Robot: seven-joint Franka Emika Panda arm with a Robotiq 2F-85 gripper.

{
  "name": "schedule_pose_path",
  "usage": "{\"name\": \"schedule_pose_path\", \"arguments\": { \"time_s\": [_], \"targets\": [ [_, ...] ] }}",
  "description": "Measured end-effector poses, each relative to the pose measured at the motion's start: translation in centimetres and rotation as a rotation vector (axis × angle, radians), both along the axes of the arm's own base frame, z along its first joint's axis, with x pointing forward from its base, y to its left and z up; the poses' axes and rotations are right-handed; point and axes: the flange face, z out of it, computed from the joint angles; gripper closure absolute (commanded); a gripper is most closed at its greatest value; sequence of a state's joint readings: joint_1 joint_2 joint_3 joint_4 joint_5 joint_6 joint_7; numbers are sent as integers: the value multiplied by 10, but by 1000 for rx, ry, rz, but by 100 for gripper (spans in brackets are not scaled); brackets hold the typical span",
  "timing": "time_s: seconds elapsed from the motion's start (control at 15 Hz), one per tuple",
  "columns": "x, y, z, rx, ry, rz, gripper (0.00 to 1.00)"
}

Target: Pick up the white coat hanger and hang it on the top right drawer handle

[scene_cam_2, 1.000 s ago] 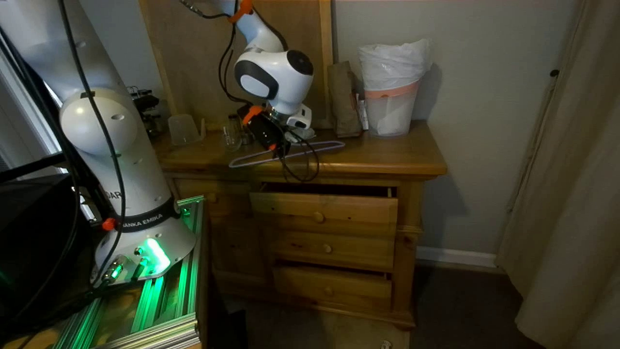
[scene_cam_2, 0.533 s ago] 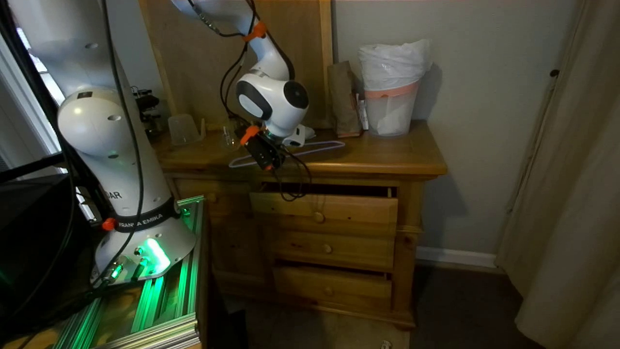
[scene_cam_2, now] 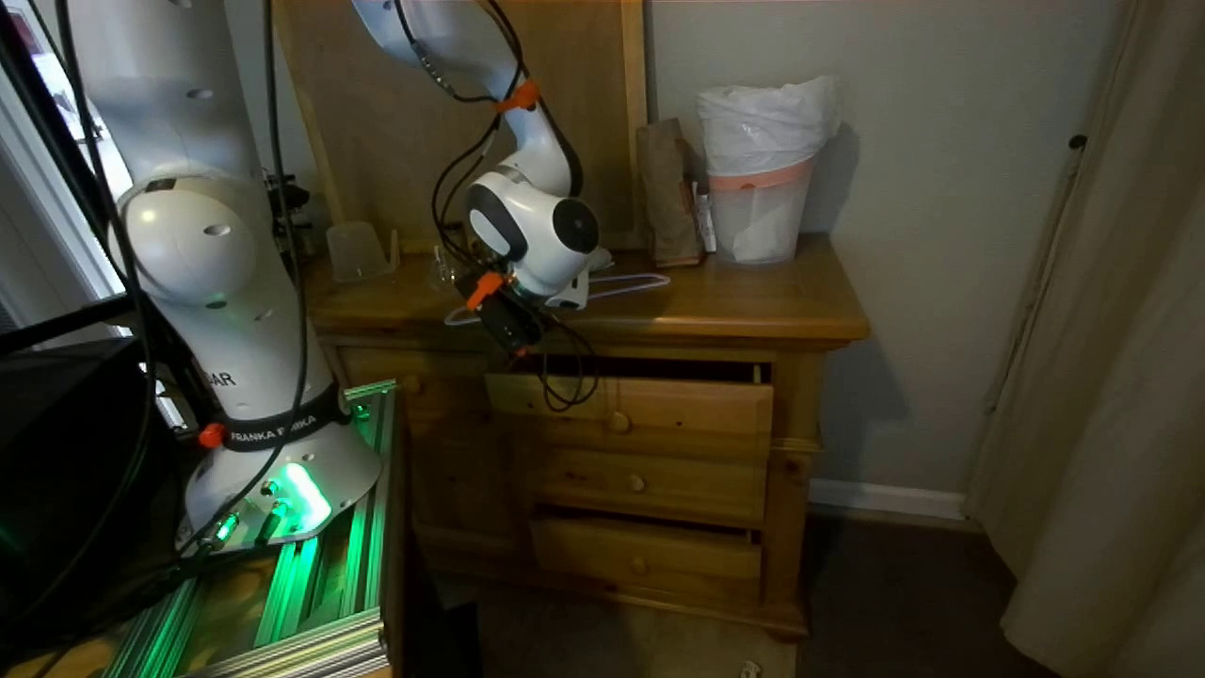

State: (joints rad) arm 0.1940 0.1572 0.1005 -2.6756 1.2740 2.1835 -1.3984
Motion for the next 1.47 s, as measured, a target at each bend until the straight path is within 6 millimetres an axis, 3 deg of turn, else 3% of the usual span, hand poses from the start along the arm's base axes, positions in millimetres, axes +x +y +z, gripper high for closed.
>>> {"name": "schedule_pose_path", "arguments": {
  "time_s": [0.13,0.27,0.67,0.73,1.07,1.2,1.27,1.33,1.47],
  "targets": [
    [1,0,-7,12,0,-2,0],
    [3,0,-12,22,3,-5,26],
    [11,-8,-18,43,-2,-35,69],
    [11,-11,-19,42,0,-42,74],
    [10,-15,-21,59,21,-58,80],
    [10,-16,-21,63,27,-63,80],
    [10,-16,-21,64,28,-63,31],
    [10,-17,-21,64,29,-64,30],
    [10,-16,-21,69,32,-64,16]
  ]
}}
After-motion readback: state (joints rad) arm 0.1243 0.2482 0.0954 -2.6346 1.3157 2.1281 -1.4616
